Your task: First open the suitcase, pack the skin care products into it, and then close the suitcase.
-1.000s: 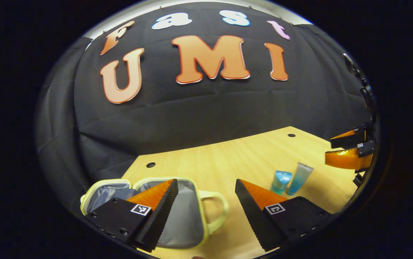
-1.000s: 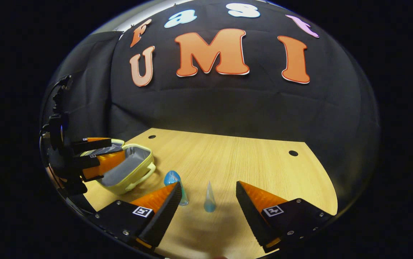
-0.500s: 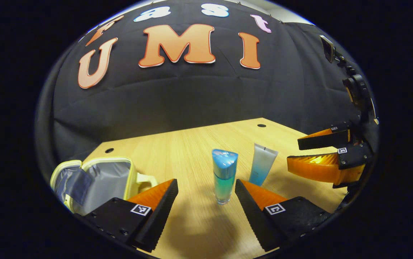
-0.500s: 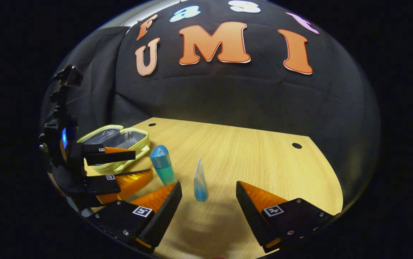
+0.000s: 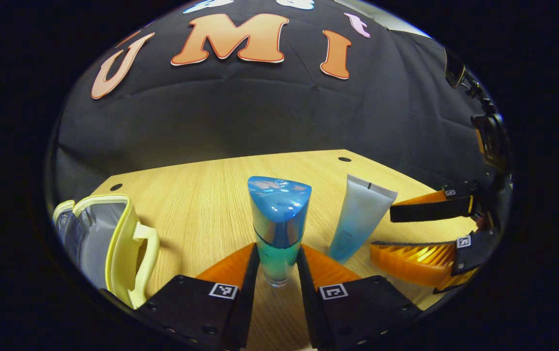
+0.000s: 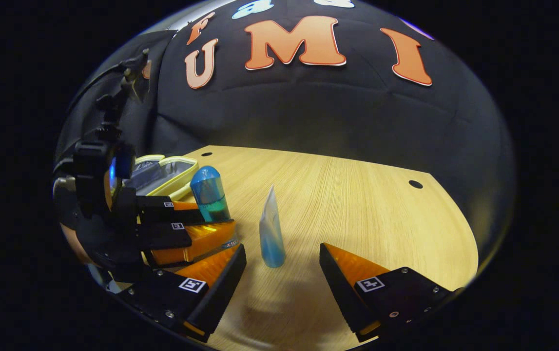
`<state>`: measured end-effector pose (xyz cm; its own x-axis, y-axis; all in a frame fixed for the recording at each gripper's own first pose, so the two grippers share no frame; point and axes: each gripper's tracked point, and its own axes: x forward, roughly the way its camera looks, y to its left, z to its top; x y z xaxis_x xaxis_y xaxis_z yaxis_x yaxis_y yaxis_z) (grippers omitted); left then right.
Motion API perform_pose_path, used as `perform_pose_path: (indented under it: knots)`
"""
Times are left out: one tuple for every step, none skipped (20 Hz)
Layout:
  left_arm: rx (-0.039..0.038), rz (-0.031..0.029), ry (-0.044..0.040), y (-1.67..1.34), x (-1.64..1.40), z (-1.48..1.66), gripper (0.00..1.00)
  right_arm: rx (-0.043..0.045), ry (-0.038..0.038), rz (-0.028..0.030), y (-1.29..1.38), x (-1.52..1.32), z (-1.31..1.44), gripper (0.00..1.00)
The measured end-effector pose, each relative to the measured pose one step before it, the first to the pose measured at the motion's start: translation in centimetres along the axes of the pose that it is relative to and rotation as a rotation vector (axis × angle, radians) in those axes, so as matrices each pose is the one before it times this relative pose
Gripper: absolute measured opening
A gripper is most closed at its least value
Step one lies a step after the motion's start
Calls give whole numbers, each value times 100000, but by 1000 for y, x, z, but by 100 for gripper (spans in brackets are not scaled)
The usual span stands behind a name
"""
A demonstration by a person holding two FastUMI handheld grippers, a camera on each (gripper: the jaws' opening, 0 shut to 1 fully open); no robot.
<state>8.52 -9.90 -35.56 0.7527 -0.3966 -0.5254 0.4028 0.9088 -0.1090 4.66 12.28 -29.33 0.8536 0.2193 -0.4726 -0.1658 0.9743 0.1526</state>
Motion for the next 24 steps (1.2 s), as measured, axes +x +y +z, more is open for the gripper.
perform_pose_path:
  knots:
    - [-436, 238, -213, 223, -176, 143, 46, -629, 254, 775, 101, 535, -144, 96]
    - [-31, 273, 121, 151, -208, 87, 43, -816, 228, 780, -70, 557, -286, 96]
    - [-61, 1143, -613, 227, -322, 64, 43, -384, 509, 1072, 80, 685, -206, 96]
    - [-22, 1579, -1460, 238, -334, 504, 43, 381, 1158, 1301, 230, 526, -230, 96]
    - [772, 1462, -789, 334, -438, 505, 45, 895, 1147, 1079, 280, 531, -83, 96]
    - [576, 1680, -612, 396, -529, 604, 41, 1154, 1448, 1257, 255, 457, -93, 92]
    - [-746, 1243, 48, 250, -506, 507, 43, 1378, 1055, 728, 102, 373, 47, 89]
    - [-1642, 897, -952, 193, -605, 965, 43, 1193, 536, 1159, 289, 288, 158, 77]
    - [-1534, 1121, -600, 375, -573, 959, 43, 966, 66, 413, 187, 301, 393, 65]
    - [-1337, 1855, -655, 584, -592, 1051, 43, 688, 351, -460, 162, 238, 492, 54]
    - [-1648, 1691, -786, 551, -709, 978, 43, 855, 1103, 902, 292, 283, 238, 41]
    - [-1812, 1427, -1161, 637, -647, 1170, 43, 1068, 733, 2282, 733, -683, 332, 40]
    - [-956, 1506, -1488, 537, -622, 1355, 43, -239, -1568, 537, 411, -367, 983, 40]
    - [63, 1881, -1643, 668, -637, 1430, 43, -1042, -835, 832, 327, -458, 979, 39]
    - [242, 1572, -987, 771, -400, 1128, 43, -657, -821, 935, 519, -596, 895, 39]
    - [-329, 1554, -950, 643, -768, 1104, 43, -41, -848, 1449, 645, -738, 992, 39]
    - [-375, 1087, -719, 728, -640, 1098, 43, 84, -993, 1114, 660, -684, 1123, 39]
    - [-224, 1820, -357, 931, -605, 885, 43, -87, -1090, 1185, 712, -561, 1072, 39]
    - [322, 1881, -670, 976, -599, 818, 43, -365, -1143, 957, 755, -499, 1169, 39]
    - [305, 1832, -488, 1197, -679, 641, 43, -442, -1426, 975, 859, -566, 1221, 39]
    - [1, 1387, -189, 1171, -733, 542, 43, -387, -918, 821, 825, -312, 1088, 39]
    - [-138, 1031, 18, 1224, -591, 559, 43, -52, -1031, 1093, 990, -314, 964, 39]
    - [-136, 1088, -317, 1286, -548, 415, 43, -25, -759, 1212, 999, -153, 1003, 39]
    - [145, 883, -233, 1350, -449, 372, 43, -292, -1005, 786, 1056, 125, 781, 39]
